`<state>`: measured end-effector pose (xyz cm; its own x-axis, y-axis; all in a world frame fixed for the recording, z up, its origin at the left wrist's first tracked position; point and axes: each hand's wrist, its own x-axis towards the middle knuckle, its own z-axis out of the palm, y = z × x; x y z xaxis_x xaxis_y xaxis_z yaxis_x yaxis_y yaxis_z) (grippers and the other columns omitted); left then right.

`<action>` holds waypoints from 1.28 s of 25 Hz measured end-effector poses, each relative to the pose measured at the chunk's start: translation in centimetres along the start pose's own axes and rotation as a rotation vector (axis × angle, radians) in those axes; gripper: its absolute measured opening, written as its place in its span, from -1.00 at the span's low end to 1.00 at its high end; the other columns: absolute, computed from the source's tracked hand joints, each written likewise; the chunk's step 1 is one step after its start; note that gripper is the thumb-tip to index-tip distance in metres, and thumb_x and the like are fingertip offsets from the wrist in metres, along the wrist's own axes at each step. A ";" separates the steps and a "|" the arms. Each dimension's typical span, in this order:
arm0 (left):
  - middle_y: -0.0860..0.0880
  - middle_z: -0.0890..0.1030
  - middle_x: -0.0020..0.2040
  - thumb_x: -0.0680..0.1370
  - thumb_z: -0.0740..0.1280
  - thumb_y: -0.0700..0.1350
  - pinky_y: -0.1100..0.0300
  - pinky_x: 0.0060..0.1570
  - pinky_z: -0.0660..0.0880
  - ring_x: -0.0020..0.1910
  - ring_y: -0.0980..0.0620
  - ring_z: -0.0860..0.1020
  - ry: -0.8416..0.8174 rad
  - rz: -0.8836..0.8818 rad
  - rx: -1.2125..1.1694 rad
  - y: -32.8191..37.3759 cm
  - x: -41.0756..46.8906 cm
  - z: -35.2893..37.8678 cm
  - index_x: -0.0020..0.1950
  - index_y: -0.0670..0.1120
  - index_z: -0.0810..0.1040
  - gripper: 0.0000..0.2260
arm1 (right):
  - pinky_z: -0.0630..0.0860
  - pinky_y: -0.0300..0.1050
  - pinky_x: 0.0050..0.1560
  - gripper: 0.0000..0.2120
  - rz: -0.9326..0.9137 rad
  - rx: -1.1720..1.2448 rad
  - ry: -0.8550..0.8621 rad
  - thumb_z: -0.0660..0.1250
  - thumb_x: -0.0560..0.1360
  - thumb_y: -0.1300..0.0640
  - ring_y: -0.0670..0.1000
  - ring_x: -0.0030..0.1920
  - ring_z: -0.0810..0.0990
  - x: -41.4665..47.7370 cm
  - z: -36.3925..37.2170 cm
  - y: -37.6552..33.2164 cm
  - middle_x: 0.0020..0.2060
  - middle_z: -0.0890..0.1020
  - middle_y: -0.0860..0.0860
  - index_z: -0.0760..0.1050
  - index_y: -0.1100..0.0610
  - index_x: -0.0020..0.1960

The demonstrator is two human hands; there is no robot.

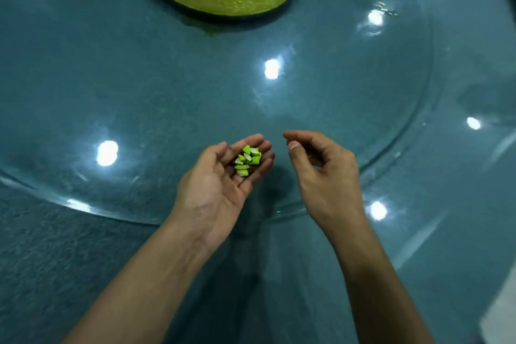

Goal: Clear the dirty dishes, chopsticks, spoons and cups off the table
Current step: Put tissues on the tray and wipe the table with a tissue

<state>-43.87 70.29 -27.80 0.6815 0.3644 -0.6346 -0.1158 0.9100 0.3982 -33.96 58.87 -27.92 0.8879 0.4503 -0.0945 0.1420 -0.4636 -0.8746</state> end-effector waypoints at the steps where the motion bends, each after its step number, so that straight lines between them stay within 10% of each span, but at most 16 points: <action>1: -0.31 0.65 0.20 0.70 0.05 -0.14 0.09 0.10 0.64 0.20 -0.18 0.65 -0.015 -0.025 0.025 -0.9 -0.2 0.3 0.22 -0.38 0.56 -0.60 | 0.57 -0.23 0.13 -0.84 -0.017 -0.053 0.036 0.37 0.59 0.14 -0.17 0.01 0.65 -0.8 -1.0 0.6 -0.03 0.70 -0.16 0.67 0.02 0.13; 7: -0.30 0.62 0.26 0.69 0.06 -0.14 0.10 0.04 0.65 0.24 -0.20 0.63 -0.082 -0.129 0.128 -6.4 -2.3 1.5 0.43 -0.48 0.33 -0.54 | 0.48 -0.29 0.20 -0.77 -0.059 -0.253 0.180 0.35 0.56 0.16 -0.19 0.10 0.58 -5.8 -7.1 3.5 0.06 0.67 -0.12 0.65 0.04 0.19; 12: -0.32 0.65 0.20 0.69 0.05 -0.13 0.10 0.10 0.64 0.23 -0.20 0.63 -0.131 -0.265 0.287 -11.1 -5.3 3.2 0.24 -0.39 0.55 -0.59 | 0.51 0.00 0.23 -0.72 0.036 -0.324 0.262 0.28 0.55 0.06 -0.06 0.14 0.59 -10.9 -11.7 6.2 0.07 0.65 -0.10 0.63 0.01 0.21; 32: -0.31 0.68 0.13 0.71 0.03 -0.11 0.08 0.11 0.64 0.13 -0.18 0.67 -0.285 -0.606 0.703 -36.1 -16.8 3.9 0.18 -0.34 0.62 -0.56 | 0.50 0.05 0.26 -0.76 0.410 -0.292 0.516 0.29 0.62 0.10 -0.10 0.19 0.54 -33.3 -28.3 20.9 0.12 0.63 -0.12 0.61 -0.01 0.24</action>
<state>-48.26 30.58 -28.91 0.6431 -0.2732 -0.7154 0.7081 0.5678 0.4198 -48.15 12.66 -29.59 0.9781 -0.1887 -0.0883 -0.2003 -0.7353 -0.6475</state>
